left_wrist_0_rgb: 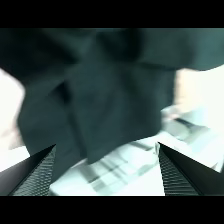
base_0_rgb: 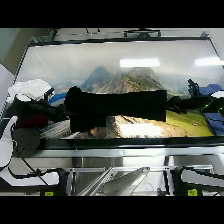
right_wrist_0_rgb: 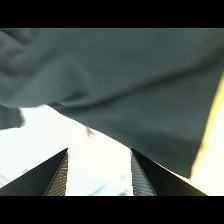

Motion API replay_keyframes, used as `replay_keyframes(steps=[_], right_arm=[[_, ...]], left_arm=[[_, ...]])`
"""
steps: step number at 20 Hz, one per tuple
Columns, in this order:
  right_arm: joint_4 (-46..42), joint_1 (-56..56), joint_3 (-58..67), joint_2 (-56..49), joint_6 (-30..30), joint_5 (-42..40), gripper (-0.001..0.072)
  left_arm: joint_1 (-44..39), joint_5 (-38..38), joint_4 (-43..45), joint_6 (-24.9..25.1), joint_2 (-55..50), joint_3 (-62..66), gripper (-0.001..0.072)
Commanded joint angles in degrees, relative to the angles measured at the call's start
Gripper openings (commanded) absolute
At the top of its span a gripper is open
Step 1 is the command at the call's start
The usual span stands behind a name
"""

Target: Fold the shirts.

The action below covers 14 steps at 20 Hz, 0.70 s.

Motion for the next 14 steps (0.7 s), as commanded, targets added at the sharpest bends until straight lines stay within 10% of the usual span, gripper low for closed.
replay_keyframes(steps=[1, 7, 10, 14], right_arm=[[-4.8, -4.2, -0.8, 0.0, 1.9, 1.3, 0.0429], [-5.0, -8.7, -3.6, 0.0, 1.9, -2.9, 0.0428], [-5.2, -8.5, -4.2, -0.5, 2.0, -5.8, 0.0428], [-5.2, -7.8, -4.2, -3.8, 2.1, -5.9, 0.0428]], left_arm=[[1.3, 3.4, 4.0, -1.3, 0.7, -3.2, 0.0693], [2.2, 12.2, 3.7, -1.1, 0.7, -5.8, 0.0691], [0.1, 13.1, 3.5, -0.2, -0.9, -5.4, 0.0404], [-3.9, 13.2, 3.3, 0.2, -4.6, -5.3, 0.0405]])
